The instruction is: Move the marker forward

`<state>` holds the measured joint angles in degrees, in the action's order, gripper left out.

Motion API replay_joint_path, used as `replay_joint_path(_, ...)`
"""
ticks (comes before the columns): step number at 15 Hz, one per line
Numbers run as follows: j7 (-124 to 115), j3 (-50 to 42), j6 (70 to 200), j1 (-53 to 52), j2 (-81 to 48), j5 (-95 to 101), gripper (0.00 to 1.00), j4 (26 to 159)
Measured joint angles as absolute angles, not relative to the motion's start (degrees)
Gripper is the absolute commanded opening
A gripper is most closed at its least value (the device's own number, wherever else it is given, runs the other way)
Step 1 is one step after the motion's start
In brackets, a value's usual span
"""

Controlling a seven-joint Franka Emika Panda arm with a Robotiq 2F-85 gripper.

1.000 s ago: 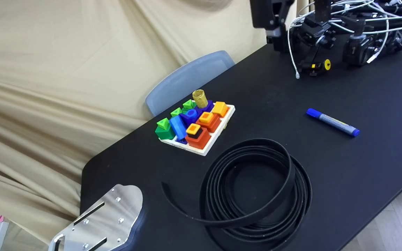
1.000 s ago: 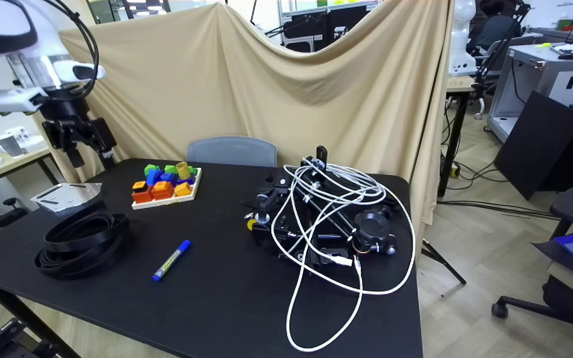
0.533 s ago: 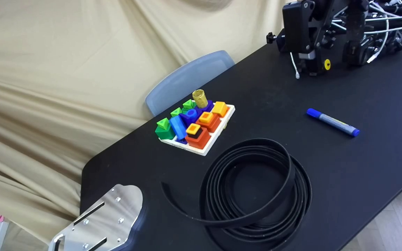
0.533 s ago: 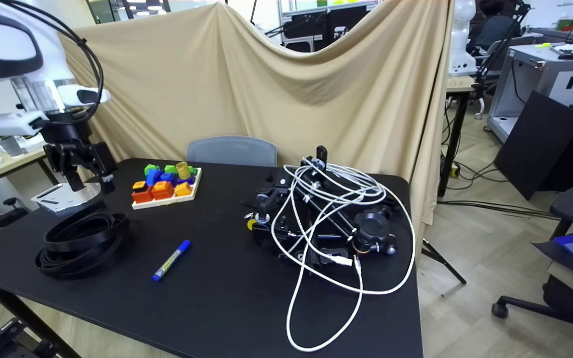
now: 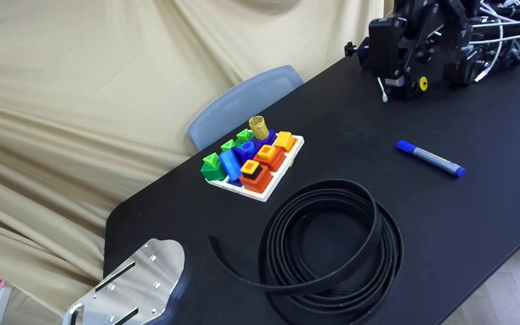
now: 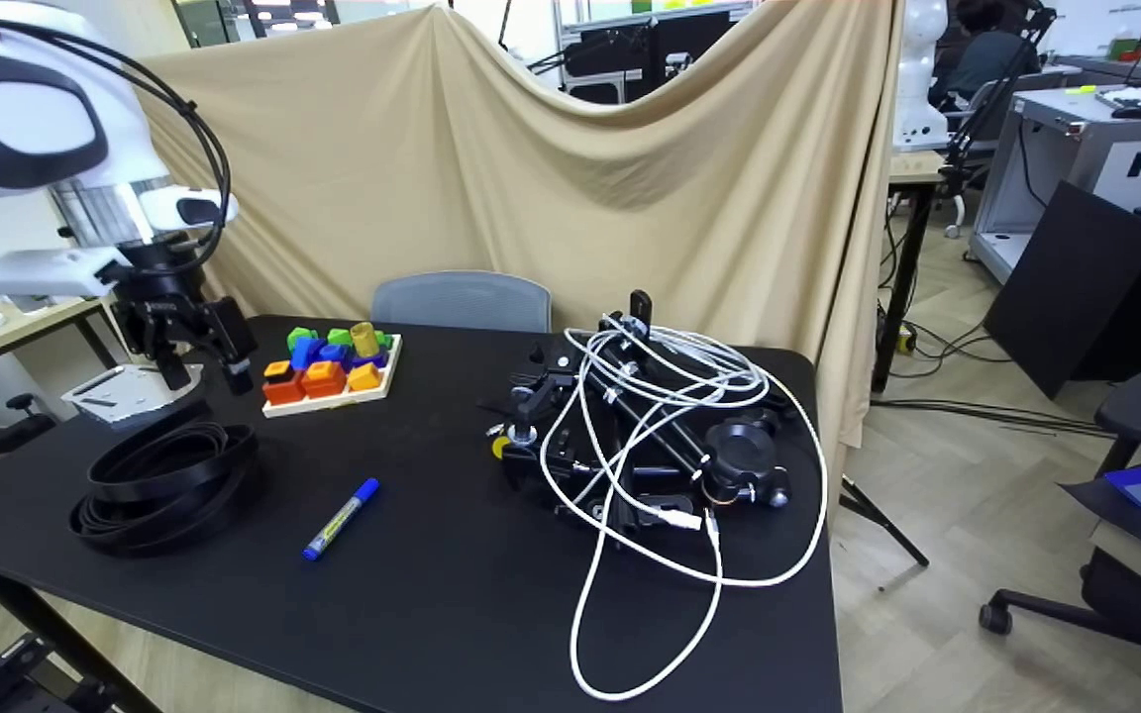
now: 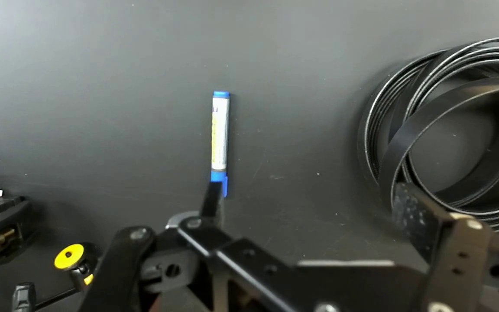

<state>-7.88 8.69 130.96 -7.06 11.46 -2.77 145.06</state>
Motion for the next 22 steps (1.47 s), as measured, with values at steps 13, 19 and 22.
replay_joint_path(13, 14.26, 1.06, 147.93, -4.70, 1.53, -8.21, 1.00, 153.73)
replay_joint_path(19, 12.76, 1.55, 152.19, -4.70, 0.74, -7.22, 1.00, 153.75)
replay_joint_path(22, 10.18, 1.89, 157.31, -4.70, -1.90, -5.68, 1.00, 153.77)
